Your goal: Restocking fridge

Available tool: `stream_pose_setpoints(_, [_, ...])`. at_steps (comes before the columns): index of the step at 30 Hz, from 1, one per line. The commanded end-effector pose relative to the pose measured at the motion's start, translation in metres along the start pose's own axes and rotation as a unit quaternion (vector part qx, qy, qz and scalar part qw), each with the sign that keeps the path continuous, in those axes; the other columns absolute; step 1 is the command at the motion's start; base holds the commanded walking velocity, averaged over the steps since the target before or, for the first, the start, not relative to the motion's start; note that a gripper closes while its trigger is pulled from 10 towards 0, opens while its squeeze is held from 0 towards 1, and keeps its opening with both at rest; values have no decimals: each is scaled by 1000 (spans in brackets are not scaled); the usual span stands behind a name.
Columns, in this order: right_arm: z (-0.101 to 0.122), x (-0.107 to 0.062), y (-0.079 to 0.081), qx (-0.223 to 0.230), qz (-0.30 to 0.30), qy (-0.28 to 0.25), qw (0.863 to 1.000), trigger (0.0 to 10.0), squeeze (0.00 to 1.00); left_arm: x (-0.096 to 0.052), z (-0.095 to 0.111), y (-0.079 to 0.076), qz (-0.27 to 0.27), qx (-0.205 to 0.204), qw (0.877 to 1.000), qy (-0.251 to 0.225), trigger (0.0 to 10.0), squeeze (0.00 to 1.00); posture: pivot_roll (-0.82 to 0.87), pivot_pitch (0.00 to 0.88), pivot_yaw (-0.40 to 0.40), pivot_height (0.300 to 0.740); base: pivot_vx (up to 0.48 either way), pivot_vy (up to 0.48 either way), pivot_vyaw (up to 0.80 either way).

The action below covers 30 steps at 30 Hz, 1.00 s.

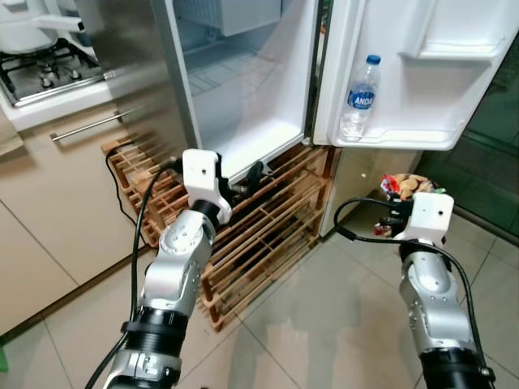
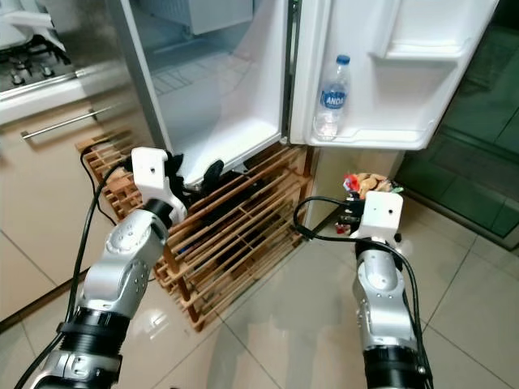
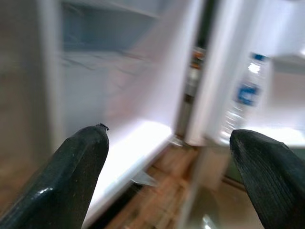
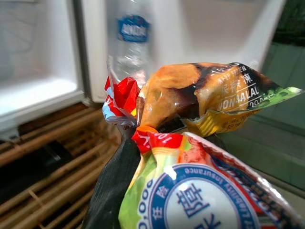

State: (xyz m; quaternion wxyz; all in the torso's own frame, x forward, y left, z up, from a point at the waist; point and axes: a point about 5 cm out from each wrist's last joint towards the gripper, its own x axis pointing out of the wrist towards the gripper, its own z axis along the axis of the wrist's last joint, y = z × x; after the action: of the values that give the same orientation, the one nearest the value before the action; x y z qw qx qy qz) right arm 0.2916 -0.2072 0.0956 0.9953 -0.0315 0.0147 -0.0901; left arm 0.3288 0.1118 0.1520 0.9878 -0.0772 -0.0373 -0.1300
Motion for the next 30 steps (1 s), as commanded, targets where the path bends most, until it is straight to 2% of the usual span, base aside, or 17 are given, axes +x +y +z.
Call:
stream_pose_setpoints(1, [8, 1, 7, 1, 13, -15, 1000, 10000, 0, 0, -3, 7, 25, 6, 1000, 9, 10000, 0, -86, 0, 12, 740, 0, 0, 0])
stream_pose_setpoints(8, [12, 4, 9, -6, 20, -18, 1000, 10000, 0, 2, 4, 2, 16, 20, 1000, -8, 10000, 0, -91, 0, 11, 740, 0, -362, 686])
stream_pose_setpoints(10, [13, 5, 10, -6, 25, -20, 999, 10000, 0, 2, 4, 4, 25, 11, 1000, -9, 10000, 0, -92, 0, 12, 740, 0, -416, 800])
stream_pose_setpoints(21, [15, 5, 13, -9, 34, -23, 999, 10000, 0, 4, 6, 9, 50, 17, 999, -7, 10000, 0, -91, 0, 17, 740, 0, -417, 789])
stream_pose_setpoints(26, [11, 1, 15, -6, 44, -20, 999, 10000, 0, 4, 3, 18, 82, 31, 996, 5, 10000, 0, -88, 0, 16, 740, 259, -400, 764])
stream_pose_setpoints(30, [11, 1, 17, -5, 48, -19, 999, 10000, 0, 4, 2, 20, 88, 35, 995, 8, 10000, 0, -87, 0, 17, 740, 295, -375, 738])
